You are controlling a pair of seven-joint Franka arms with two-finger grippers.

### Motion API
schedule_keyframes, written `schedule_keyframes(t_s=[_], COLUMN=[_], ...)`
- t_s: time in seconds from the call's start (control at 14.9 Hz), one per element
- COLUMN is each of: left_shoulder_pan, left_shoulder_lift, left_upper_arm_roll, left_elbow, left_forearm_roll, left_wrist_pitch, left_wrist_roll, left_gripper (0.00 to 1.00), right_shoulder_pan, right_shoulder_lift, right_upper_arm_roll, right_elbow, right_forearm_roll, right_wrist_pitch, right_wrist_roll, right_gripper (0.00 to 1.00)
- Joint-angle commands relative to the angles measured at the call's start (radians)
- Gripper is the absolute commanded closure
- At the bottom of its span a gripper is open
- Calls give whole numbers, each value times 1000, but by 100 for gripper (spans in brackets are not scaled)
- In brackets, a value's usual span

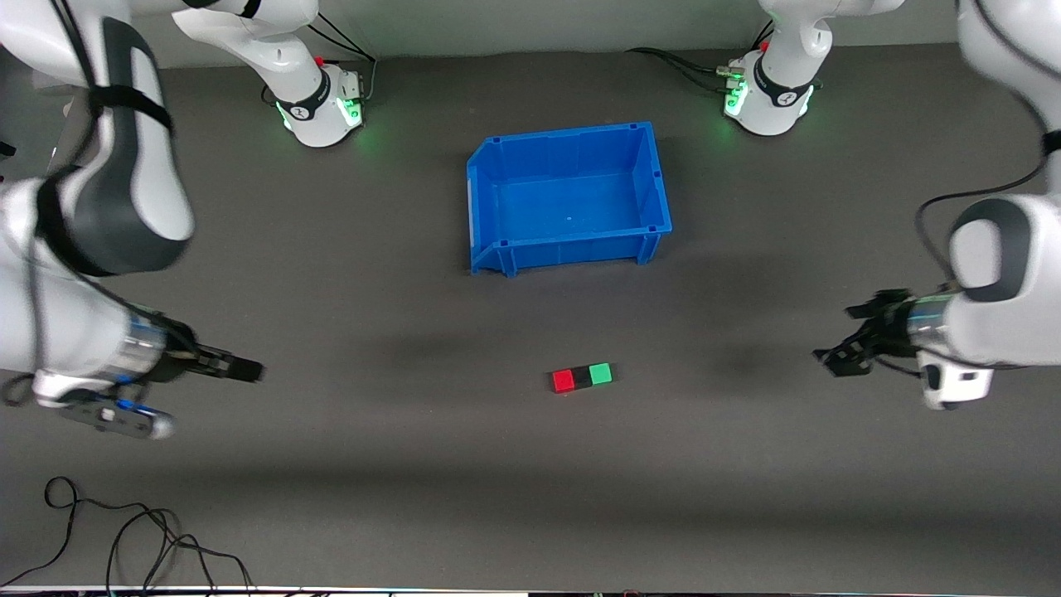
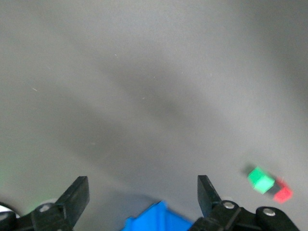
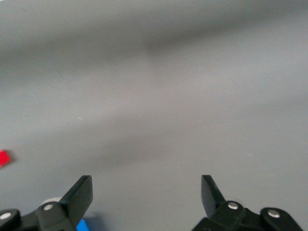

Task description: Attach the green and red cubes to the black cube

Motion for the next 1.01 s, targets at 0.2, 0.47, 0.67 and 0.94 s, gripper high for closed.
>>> schedule_keyframes(t_s=[0.2, 0.47, 0.67, 0.94], left_shoulder_pan=[-12, -30, -41, -41], left_shoulder_lift=[-116, -197, -267, -367], left_upper_arm_roll=[-19, -21, -23, -29], left_elbow=[44, 23, -15, -115], left_forearm_roll=[173, 196, 213, 219], left_wrist_pitch=[-77, -85, -74, -8], left_wrist_roll=[486, 583, 627, 635], left_gripper=[0, 0, 0, 0], right_shoulder_pan=[24, 21, 13, 7], right_shoulder_lift=[-321, -365, -333, -299], right_upper_arm_roll=[-34, -75, -77, -74], right_elbow=[-282, -314, -296, -261], right_forearm_roll=[-107, -98, -101, -99], right_wrist_pitch=[-31, -12, -2, -5], right_wrist_roll=[-215, -368, -362, -306], right_gripper=[0, 0, 0, 0])
